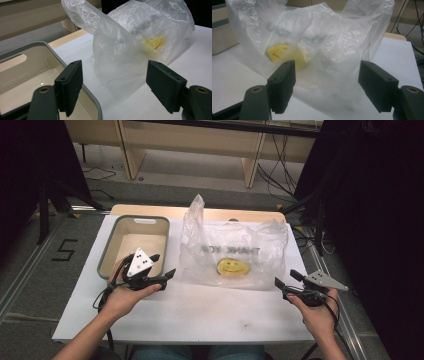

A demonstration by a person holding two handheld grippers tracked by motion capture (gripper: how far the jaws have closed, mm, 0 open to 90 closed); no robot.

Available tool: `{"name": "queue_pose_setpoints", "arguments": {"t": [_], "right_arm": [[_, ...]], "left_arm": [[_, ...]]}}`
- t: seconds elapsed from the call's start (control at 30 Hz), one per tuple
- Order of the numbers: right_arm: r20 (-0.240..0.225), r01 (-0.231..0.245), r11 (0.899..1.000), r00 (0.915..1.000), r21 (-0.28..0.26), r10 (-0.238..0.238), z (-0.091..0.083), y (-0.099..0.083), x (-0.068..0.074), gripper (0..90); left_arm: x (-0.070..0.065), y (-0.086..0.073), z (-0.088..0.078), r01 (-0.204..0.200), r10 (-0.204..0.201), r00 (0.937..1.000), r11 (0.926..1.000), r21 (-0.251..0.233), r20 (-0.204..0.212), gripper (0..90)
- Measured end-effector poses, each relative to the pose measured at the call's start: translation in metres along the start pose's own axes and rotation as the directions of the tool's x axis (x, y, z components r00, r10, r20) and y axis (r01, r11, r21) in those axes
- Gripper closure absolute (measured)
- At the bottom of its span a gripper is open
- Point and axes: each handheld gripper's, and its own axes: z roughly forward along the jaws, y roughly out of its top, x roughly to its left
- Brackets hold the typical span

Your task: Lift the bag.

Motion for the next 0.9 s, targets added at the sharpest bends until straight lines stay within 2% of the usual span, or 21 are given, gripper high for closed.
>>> {"name": "queue_pose_setpoints", "arguments": {"t": [0.4, 0.9], "right_arm": [[-0.024, -0.002, 1.0, 0.9997, 0.024, 0.003, -0.006, -0.01, 0.001, 31.1], [-0.036, -0.013, 1.0, 0.9993, 0.004, 0.014, -0.011, -0.014, 0.001, 31.2]], "left_arm": [[-0.002, -0.015, -0.006, -0.015, 0.015, 0.9999, 0.9998, 0.013, 0.009, 28.3], [-0.005, -0.02, -0.004, -0.034, 0.034, 0.9993, 0.9991, 0.027, 0.016, 26.6]]}}
